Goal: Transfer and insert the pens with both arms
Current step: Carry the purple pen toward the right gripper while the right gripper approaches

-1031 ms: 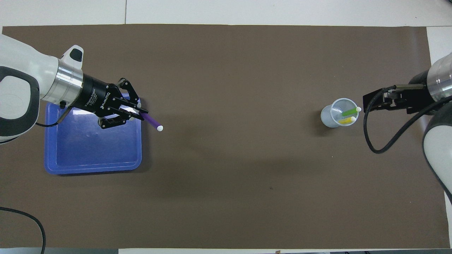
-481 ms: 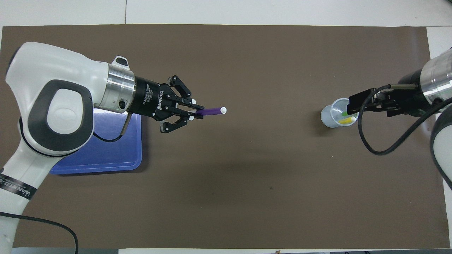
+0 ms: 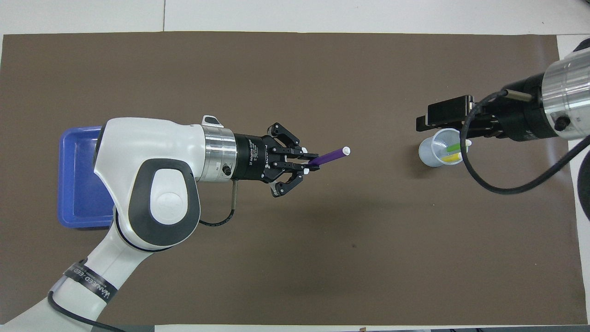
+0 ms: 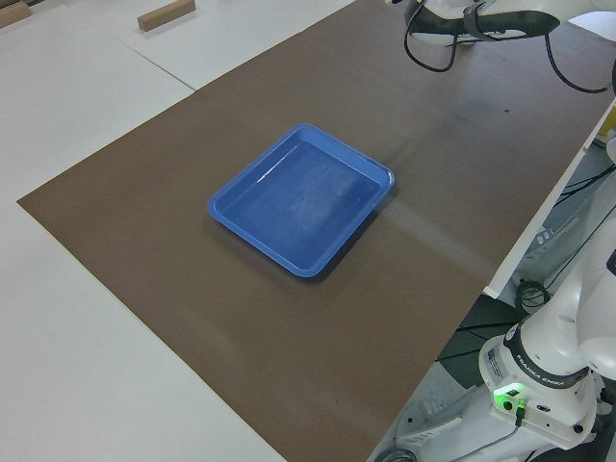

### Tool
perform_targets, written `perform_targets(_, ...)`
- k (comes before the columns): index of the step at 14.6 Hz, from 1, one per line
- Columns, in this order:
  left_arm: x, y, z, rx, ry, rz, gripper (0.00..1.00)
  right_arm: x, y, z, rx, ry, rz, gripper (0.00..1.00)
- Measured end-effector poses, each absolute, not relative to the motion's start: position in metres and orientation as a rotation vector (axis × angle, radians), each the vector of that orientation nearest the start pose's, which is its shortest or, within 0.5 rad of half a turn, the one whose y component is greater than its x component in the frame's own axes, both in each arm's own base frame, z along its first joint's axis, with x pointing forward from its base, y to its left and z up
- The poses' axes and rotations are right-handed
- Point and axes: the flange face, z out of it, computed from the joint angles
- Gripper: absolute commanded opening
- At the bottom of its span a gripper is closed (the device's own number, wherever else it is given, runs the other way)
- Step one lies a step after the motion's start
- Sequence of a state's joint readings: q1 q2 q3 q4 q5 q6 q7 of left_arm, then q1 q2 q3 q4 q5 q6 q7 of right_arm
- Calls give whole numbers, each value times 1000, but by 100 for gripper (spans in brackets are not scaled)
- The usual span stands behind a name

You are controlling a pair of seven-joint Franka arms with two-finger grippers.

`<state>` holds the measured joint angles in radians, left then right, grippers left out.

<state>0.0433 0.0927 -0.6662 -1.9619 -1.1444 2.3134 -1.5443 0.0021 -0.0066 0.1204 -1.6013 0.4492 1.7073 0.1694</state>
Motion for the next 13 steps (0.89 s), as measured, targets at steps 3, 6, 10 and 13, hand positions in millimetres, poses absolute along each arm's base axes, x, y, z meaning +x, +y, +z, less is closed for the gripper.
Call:
perform_targets(3, 479, -368, 478, 1502, 1706, -961, 0, 557, 129, 633, -2635, 96, -80, 100)
perform_targets(6, 478, -372, 480, 1442, 1716, -974, 0, 553, 164, 626, -2629, 44, -105, 100)
perform_targets(10, 480, -370, 480, 1383, 1730, -986, 0, 551, 183, 612, -2598, 41, -75, 100)
perform_targets(13, 481, -369, 481, 1366, 1734, -982, 0, 557, 188, 601, -2592, 53, -86, 100)
